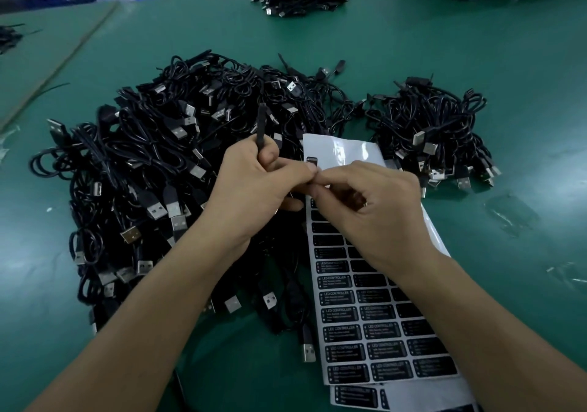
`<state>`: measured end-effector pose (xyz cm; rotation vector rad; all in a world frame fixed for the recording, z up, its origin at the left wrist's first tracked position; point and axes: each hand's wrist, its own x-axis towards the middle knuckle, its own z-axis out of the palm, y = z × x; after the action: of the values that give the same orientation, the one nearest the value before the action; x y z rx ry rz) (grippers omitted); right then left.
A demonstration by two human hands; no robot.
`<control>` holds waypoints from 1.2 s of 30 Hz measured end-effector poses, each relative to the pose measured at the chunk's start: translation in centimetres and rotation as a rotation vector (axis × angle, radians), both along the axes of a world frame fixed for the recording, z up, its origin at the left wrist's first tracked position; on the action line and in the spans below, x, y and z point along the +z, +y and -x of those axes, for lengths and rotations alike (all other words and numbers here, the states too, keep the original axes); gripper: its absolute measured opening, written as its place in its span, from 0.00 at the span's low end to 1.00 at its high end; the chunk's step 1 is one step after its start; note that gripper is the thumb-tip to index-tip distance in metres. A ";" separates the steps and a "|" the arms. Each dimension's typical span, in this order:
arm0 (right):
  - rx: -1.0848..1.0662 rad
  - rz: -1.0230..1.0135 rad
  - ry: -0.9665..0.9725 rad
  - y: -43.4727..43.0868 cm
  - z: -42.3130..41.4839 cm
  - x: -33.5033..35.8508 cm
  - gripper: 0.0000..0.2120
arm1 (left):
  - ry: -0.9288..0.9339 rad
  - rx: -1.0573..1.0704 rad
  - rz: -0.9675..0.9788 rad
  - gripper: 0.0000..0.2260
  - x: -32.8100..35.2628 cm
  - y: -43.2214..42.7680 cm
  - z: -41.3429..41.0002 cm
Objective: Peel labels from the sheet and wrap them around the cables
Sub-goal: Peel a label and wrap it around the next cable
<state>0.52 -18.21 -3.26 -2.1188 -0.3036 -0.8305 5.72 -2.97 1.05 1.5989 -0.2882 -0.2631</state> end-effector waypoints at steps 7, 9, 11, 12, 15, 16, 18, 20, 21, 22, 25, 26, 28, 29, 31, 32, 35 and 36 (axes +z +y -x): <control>0.026 -0.318 0.213 -0.5 -0.1 0.3 0.05 | -0.045 -0.019 -0.045 0.22 -0.2 0.1 -0.2; 0.035 -0.327 0.252 -0.7 -0.2 0.4 0.05 | -0.048 -0.045 -0.046 0.22 -0.1 0.1 -0.1; 0.037 -0.333 0.263 -0.7 -0.3 0.4 0.06 | -0.047 -0.060 -0.049 0.22 0.0 0.1 0.0; 0.035 -0.339 0.263 -0.7 -0.3 0.4 0.05 | -0.045 -0.064 -0.050 0.22 0.0 0.0 0.0; 0.034 -0.357 0.256 -0.8 -0.3 0.5 0.06 | -0.054 -0.092 -0.064 0.23 0.2 0.0 0.1; 0.033 -0.358 0.251 -0.8 -0.3 0.6 0.06 | -0.060 -0.098 -0.069 0.23 0.1 0.1 0.1; 0.028 -0.353 0.245 -0.7 -0.3 0.5 0.06 | -0.065 -0.086 -0.071 0.22 0.0 0.1 0.1; 0.019 -0.347 0.248 -0.6 -0.3 0.5 0.07 | -0.074 -0.048 -0.080 0.19 -0.2 0.1 0.1; 0.016 -0.354 0.251 -0.5 -0.4 0.5 0.08 | -0.080 -0.028 -0.086 0.16 -0.3 0.0 0.1; 0.011 -0.374 0.251 -0.6 -0.5 0.5 0.09 | -0.072 -0.012 -0.089 0.14 -0.2 -0.2 0.0; -0.021 -0.452 0.224 -0.9 -0.7 0.5 0.09 | 0.032 0.027 -0.052 0.24 0.0 -0.3 -0.1; -0.028 -0.476 0.219 -1.1 -0.8 0.5 0.08 | 0.051 0.031 -0.030 0.26 0.0 -0.2 -0.3; -0.025 -0.543 0.221 -1.2 -0.9 0.5 0.06 | 0.033 0.021 -0.046 0.22 0.2 0.0 -0.3; -0.020 -0.581 0.225 -1.2 -0.9 0.5 0.06 | 0.005 0.011 -0.077 0.20 0.2 0.1 -0.2; -0.016 -0.647 0.227 -1.3 -0.9 0.6 0.07 | -0.065 -0.008 -0.132 0.18 0.1 0.1 -0.2; -0.015 -0.678 0.224 -1.4 -0.9 0.6 0.07 | -0.091 -0.020 -0.147 0.17 0.0 0.1 -0.1; 0.037 -0.782 0.221 -1.5 -0.9 1.0 0.08 | -0.132 -0.041 -0.168 0.13 -0.1 0.0 0.0; 0.081 -0.818 0.229 -1.5 -0.8 1.2 0.11 | -0.144 -0.046 -0.170 0.13 -0.1 0.0 0.0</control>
<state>1.35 -19.69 -2.06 -1.3970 0.0733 -0.5247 5.75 -2.96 0.91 1.7840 -0.4229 -0.2121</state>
